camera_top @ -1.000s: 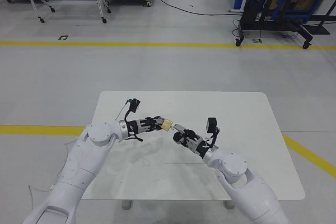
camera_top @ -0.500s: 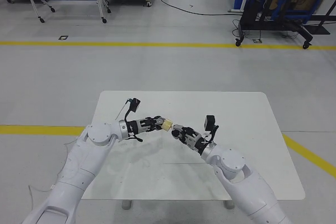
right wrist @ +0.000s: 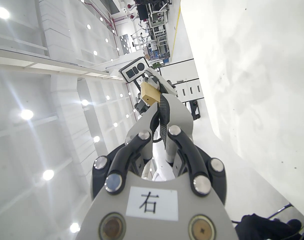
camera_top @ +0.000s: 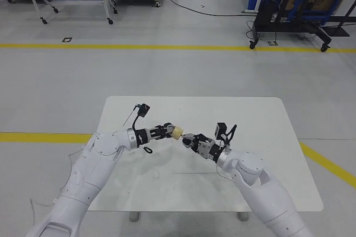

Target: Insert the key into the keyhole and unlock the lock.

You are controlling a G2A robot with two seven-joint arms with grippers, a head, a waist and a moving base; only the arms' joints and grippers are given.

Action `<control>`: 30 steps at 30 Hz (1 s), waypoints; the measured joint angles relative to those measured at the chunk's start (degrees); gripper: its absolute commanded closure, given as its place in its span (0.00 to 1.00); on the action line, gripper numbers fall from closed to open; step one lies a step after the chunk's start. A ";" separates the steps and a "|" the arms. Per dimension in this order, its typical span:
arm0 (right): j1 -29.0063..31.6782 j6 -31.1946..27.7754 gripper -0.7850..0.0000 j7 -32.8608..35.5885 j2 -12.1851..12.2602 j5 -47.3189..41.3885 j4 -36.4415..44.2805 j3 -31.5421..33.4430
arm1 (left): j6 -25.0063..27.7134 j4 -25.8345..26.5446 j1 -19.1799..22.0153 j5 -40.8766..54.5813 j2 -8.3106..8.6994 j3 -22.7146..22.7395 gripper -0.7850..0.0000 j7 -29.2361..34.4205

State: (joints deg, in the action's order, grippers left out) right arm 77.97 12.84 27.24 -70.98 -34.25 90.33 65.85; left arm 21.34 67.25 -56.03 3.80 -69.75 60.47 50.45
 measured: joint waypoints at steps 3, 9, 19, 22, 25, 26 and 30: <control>-0.24 2.00 1.00 1.72 0.10 -2.42 -0.49 0.88 | 1.19 1.35 -0.98 -1.16 0.23 0.41 1.00 -1.11; -2.16 9.32 1.00 6.34 0.31 -7.23 -2.54 1.87 | 3.62 3.58 -2.58 -4.15 0.64 1.38 1.00 -4.60; -4.50 14.85 1.00 9.99 0.56 -10.66 -5.26 2.35 | 4.40 6.88 -4.92 -9.66 0.99 1.55 1.00 -9.73; -4.77 14.97 1.00 9.99 0.61 -10.90 -5.56 2.44 | 4.40 7.13 -5.11 -9.56 1.04 1.65 1.00 -9.82; -4.76 14.90 0.02 9.13 0.68 -10.74 -5.56 2.56 | 4.13 7.18 -5.11 -9.30 1.08 1.62 1.00 -9.42; -4.69 14.66 0.00 8.52 0.69 -10.59 -5.39 2.64 | 3.94 7.18 -5.07 -9.17 1.08 1.57 1.00 -9.19; -3.73 12.71 0.00 7.42 0.88 -8.25 -3.61 2.49 | 2.73 6.89 -4.60 -7.61 1.05 1.41 1.00 -7.87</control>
State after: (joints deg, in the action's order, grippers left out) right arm 74.24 25.55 34.66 -70.10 -42.49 86.73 68.34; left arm 24.07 74.14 -60.63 -3.81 -68.70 61.89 42.58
